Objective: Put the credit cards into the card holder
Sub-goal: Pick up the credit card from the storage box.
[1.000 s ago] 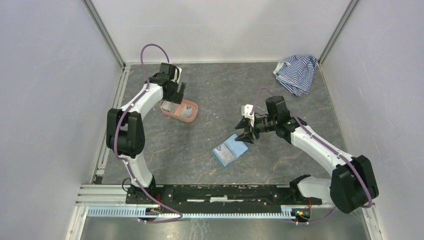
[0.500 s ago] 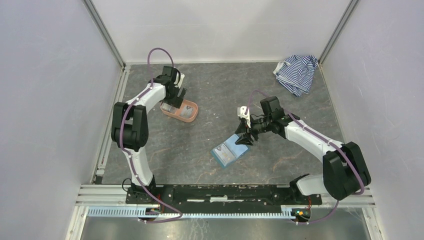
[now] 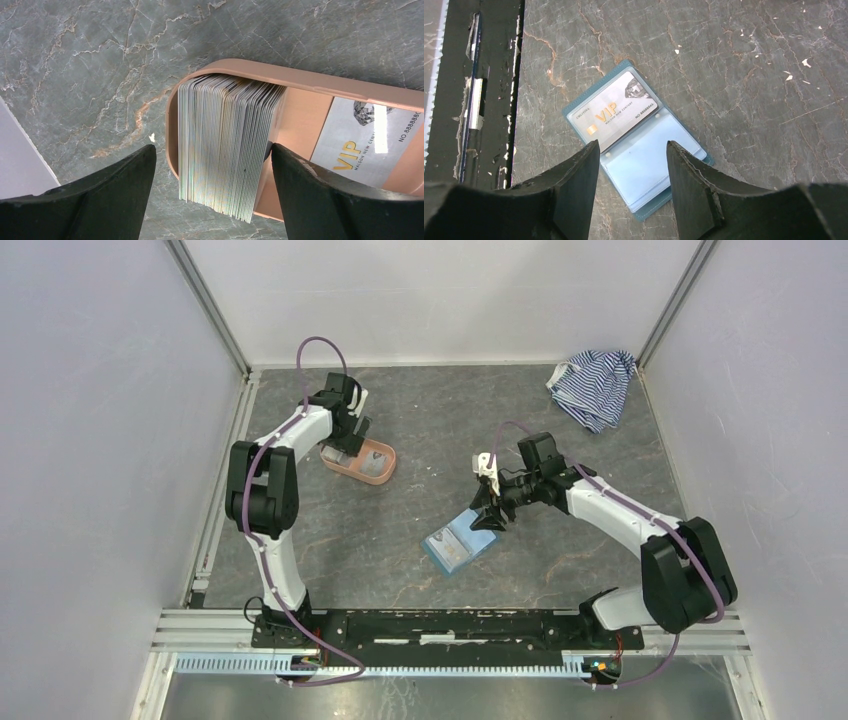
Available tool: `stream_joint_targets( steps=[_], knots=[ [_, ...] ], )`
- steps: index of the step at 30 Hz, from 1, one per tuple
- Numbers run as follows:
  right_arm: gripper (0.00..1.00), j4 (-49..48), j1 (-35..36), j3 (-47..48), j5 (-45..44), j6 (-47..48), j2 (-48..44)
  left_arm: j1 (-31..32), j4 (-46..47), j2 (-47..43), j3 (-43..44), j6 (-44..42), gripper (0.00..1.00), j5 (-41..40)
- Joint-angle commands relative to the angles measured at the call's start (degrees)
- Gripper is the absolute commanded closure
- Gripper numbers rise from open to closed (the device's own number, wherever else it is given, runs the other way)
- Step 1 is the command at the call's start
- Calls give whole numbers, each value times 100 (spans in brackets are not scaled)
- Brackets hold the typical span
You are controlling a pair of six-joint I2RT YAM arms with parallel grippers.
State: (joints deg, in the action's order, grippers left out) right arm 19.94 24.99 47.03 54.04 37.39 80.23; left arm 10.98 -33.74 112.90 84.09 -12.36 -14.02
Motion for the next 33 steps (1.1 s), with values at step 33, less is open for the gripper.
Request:
stream_joint_targets(
  steps=[33],
  knots=[
    [43,402,-7,404,238,331,303,-26,-289,-367,436,73,36,-75]
  ],
)
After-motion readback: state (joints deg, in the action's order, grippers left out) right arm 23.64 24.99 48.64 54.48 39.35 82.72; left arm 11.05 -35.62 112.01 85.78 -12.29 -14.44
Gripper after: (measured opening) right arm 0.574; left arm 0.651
